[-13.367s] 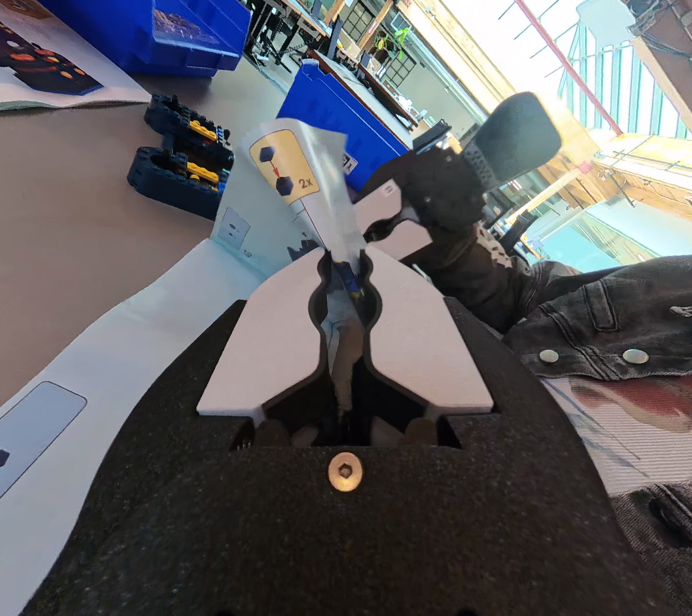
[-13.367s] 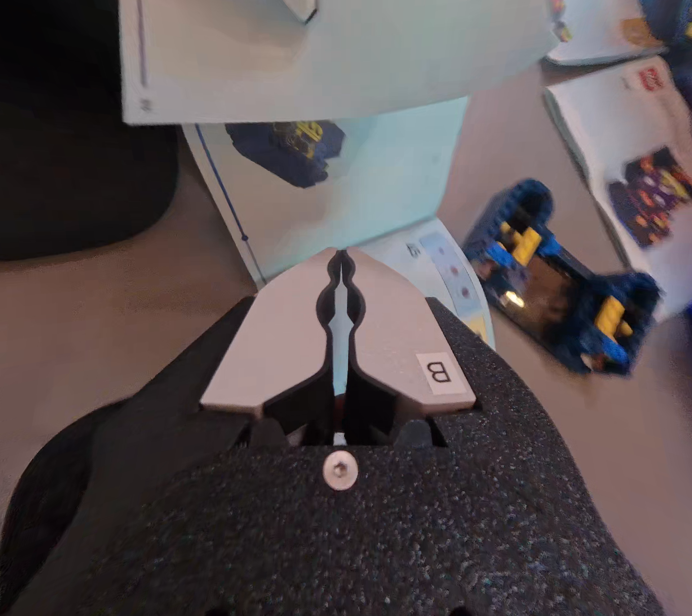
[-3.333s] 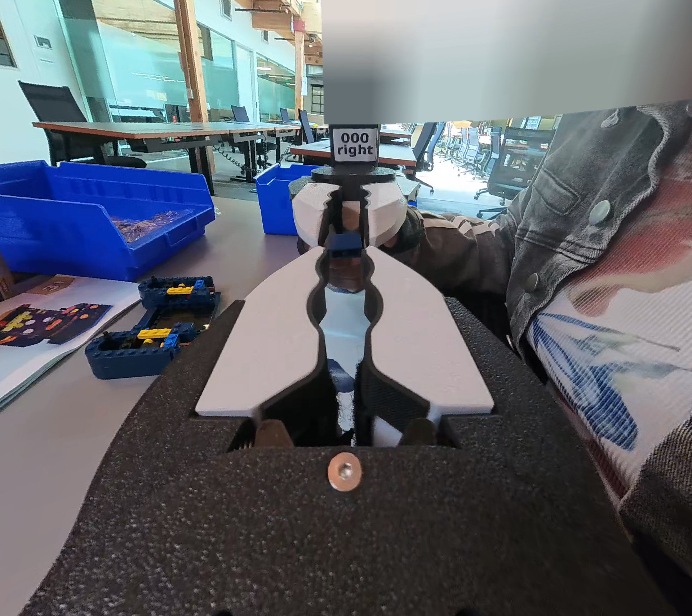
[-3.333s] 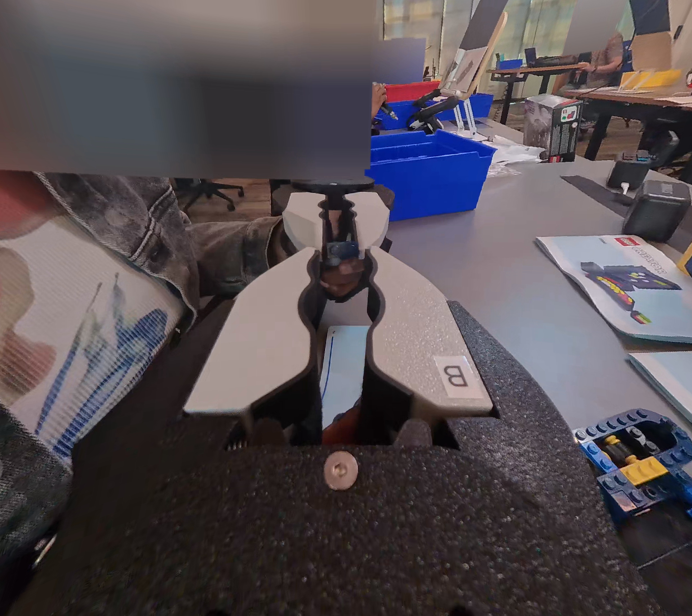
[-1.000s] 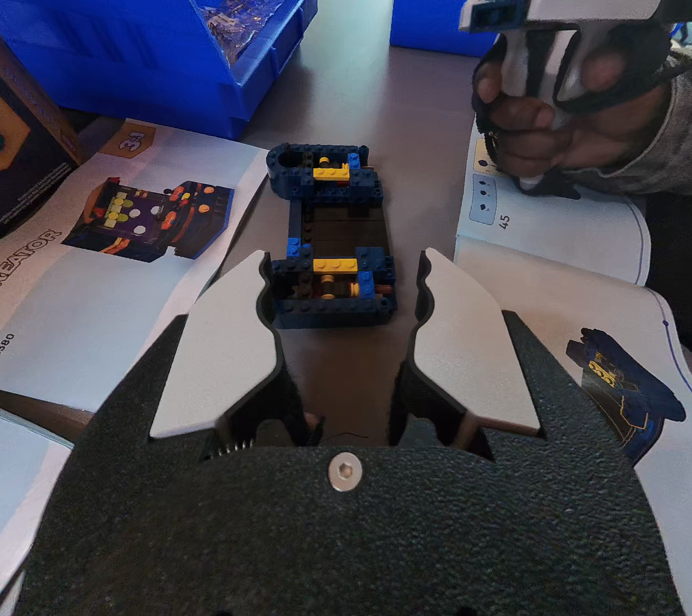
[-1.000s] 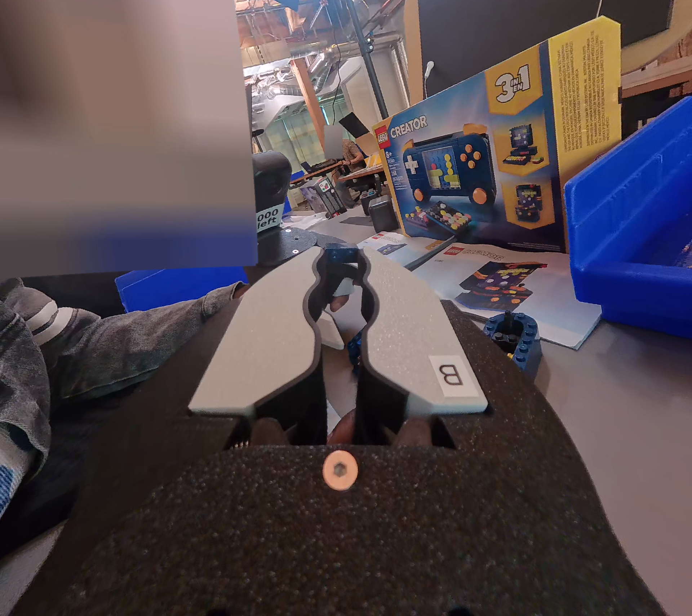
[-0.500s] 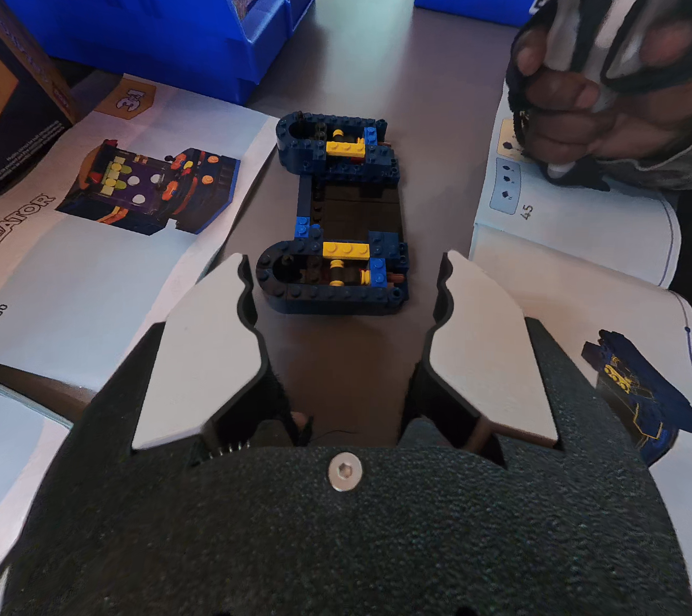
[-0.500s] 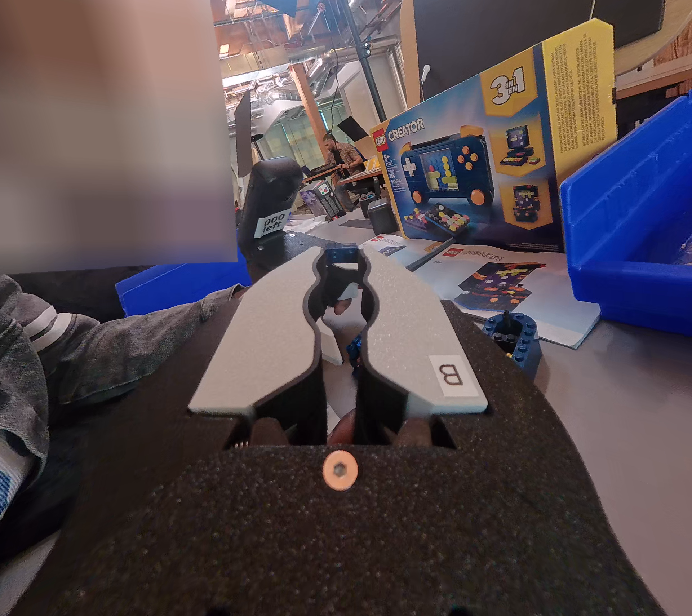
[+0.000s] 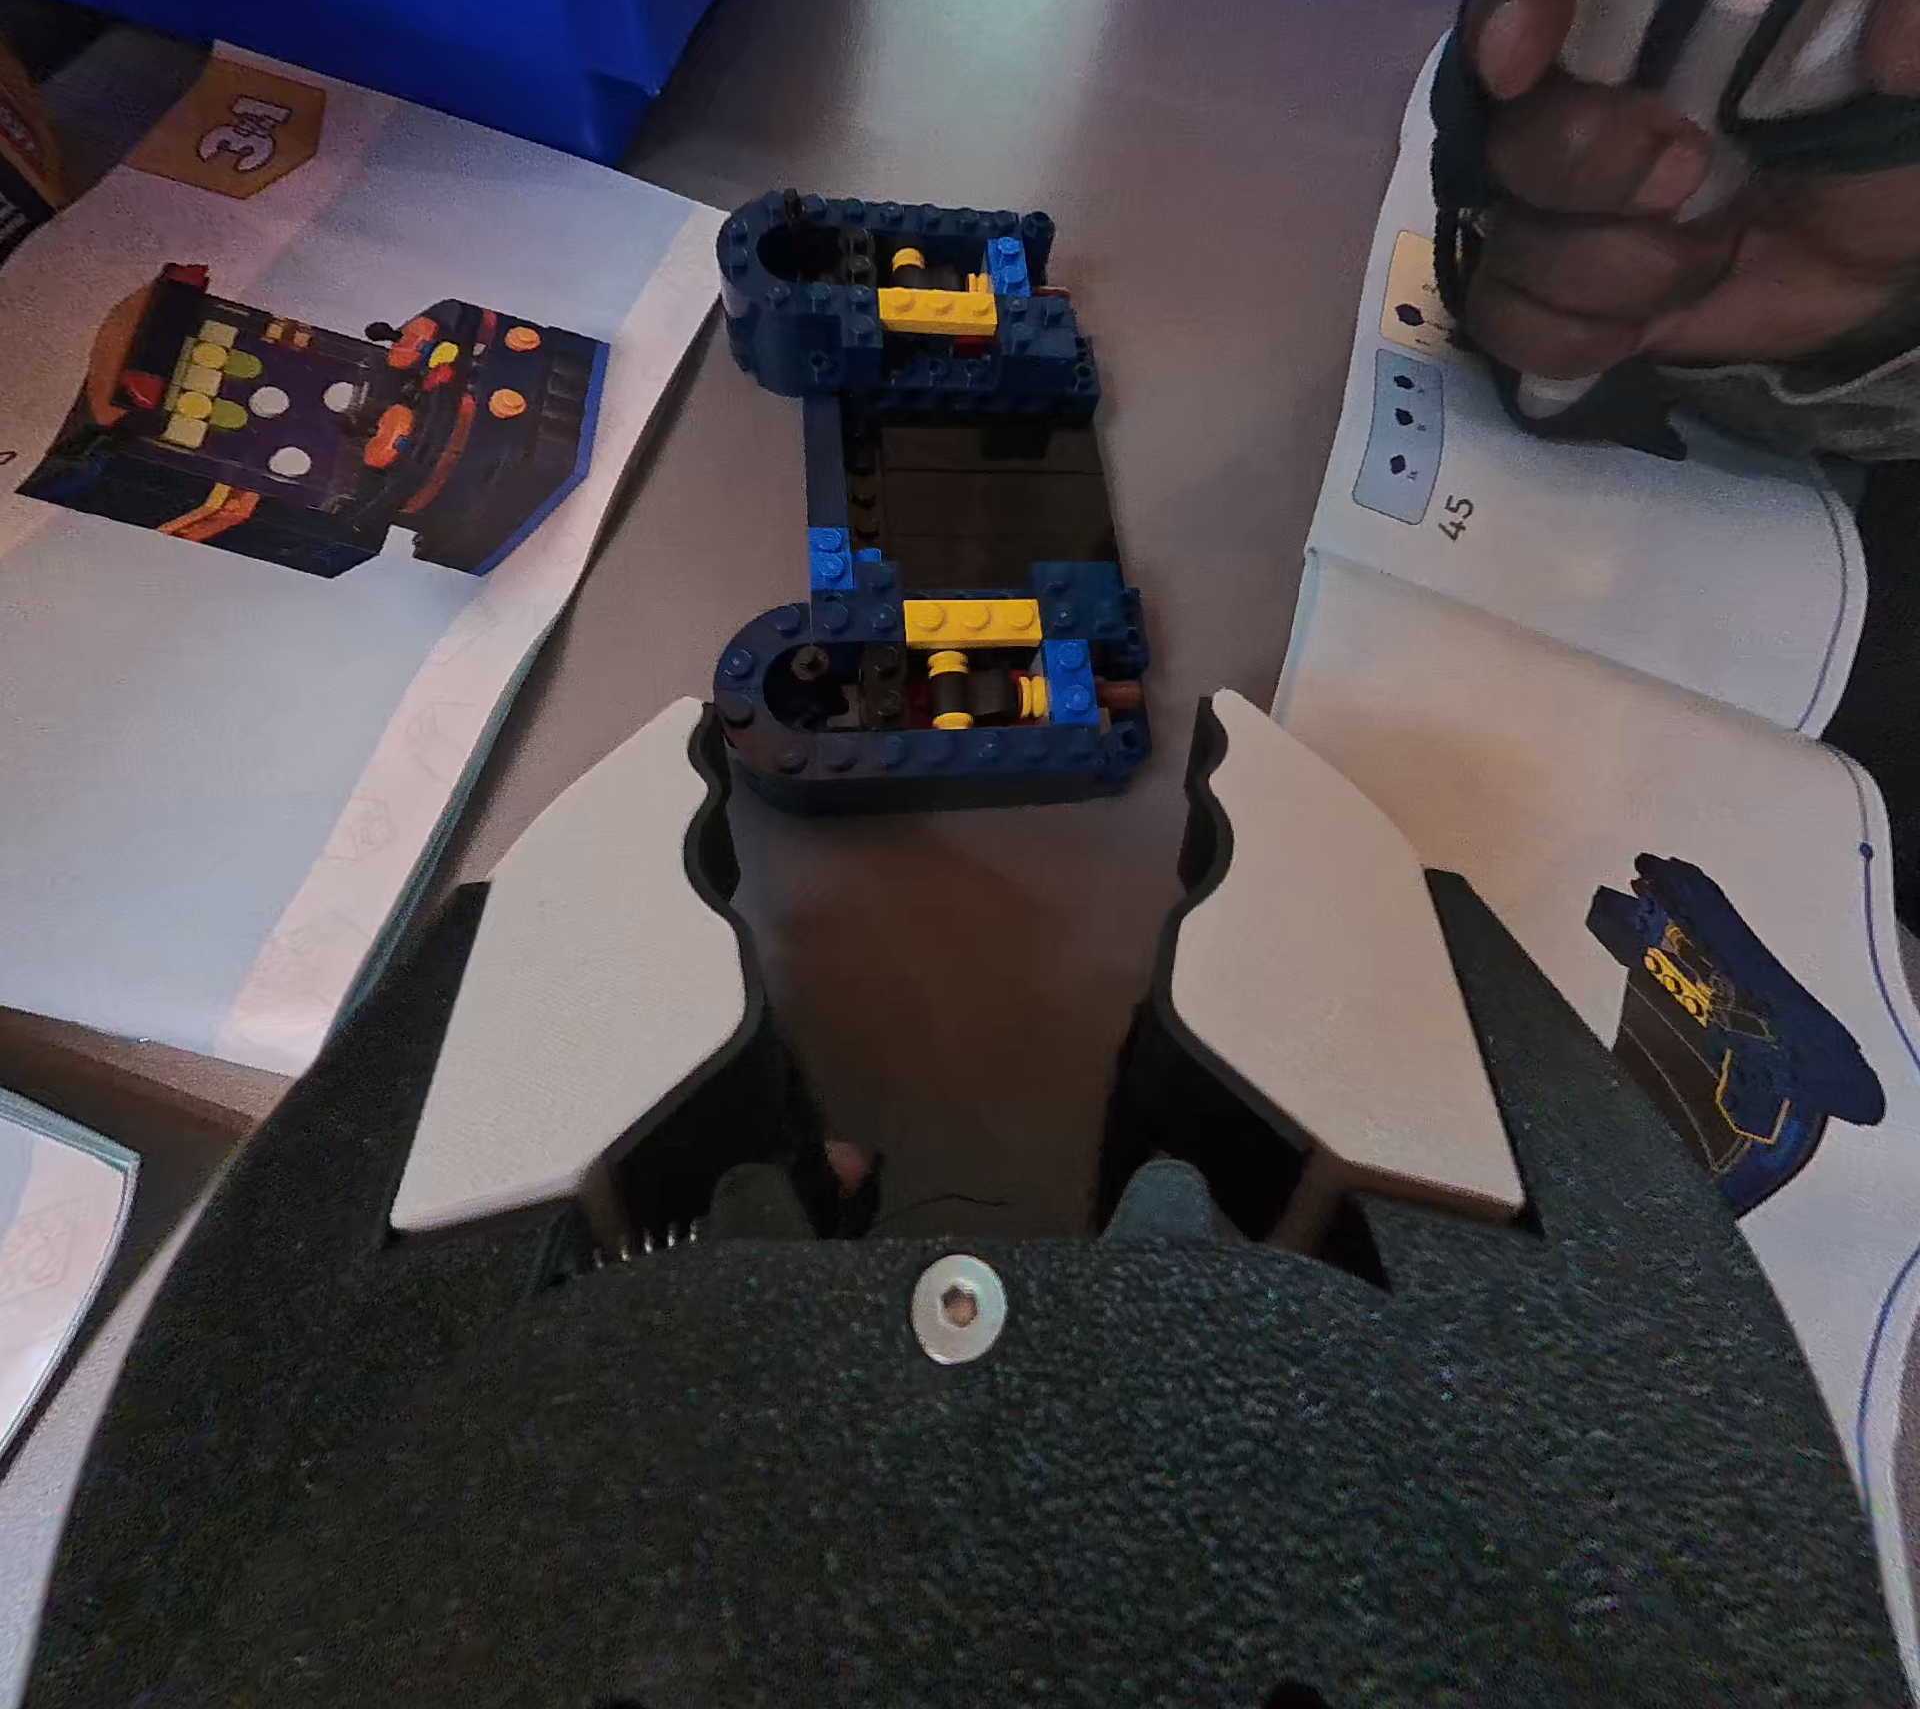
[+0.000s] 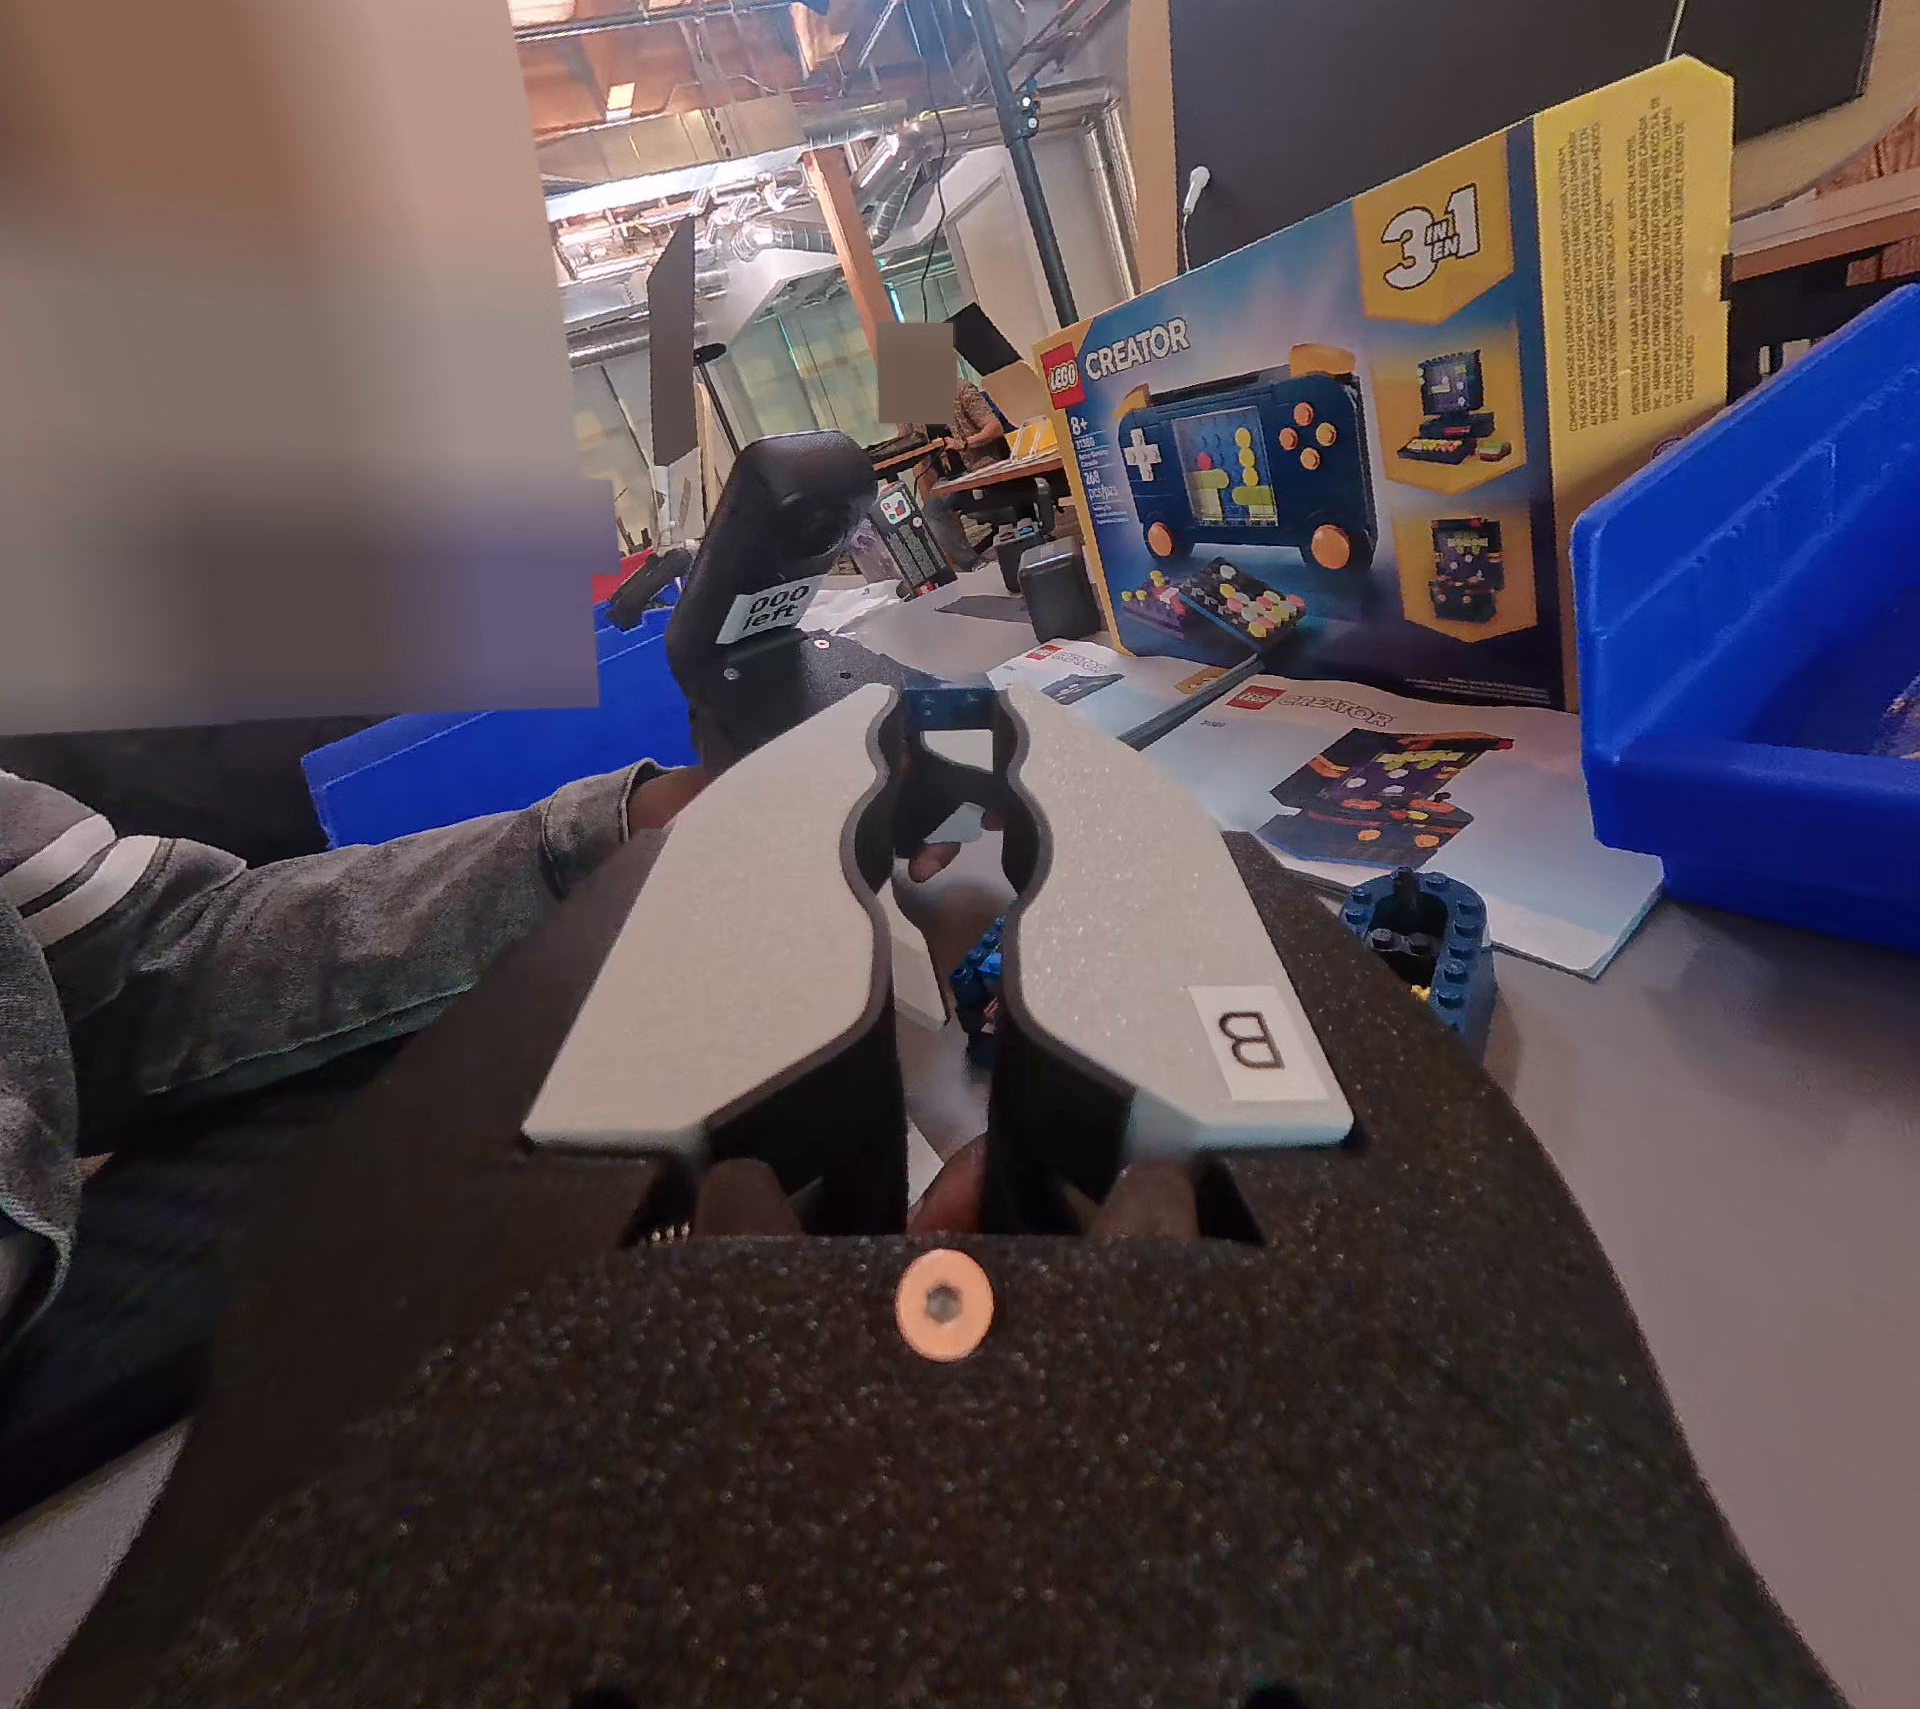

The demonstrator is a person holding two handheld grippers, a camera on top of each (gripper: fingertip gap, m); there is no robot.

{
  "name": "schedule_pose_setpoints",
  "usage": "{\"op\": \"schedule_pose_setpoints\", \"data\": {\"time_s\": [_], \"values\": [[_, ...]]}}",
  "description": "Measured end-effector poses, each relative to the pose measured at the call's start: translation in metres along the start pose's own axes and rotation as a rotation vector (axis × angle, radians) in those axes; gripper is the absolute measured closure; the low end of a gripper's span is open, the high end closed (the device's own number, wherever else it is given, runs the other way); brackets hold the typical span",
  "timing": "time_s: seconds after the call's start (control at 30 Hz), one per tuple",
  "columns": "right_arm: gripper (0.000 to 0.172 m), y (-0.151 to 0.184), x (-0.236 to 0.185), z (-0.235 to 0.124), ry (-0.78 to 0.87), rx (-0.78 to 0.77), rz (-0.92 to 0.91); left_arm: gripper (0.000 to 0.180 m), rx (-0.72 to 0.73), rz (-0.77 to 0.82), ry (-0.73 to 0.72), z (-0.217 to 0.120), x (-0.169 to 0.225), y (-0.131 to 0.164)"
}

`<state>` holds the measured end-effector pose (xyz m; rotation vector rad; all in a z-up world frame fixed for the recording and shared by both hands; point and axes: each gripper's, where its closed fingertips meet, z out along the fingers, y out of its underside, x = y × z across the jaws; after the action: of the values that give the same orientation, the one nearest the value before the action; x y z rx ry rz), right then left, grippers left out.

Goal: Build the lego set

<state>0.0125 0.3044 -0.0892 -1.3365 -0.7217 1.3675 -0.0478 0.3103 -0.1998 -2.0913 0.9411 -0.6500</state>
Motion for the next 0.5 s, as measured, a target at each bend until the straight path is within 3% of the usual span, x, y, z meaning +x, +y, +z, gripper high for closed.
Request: {"op": "schedule_pose_setpoints", "data": {"time_s": [0.5], "values": [[0.156, 0.002, -0.002, 0.001, 0.004, -0.020, -0.017, 0.107, -0.041, -0.137, 0.312, -0.006, 0.040, 0.005]]}}
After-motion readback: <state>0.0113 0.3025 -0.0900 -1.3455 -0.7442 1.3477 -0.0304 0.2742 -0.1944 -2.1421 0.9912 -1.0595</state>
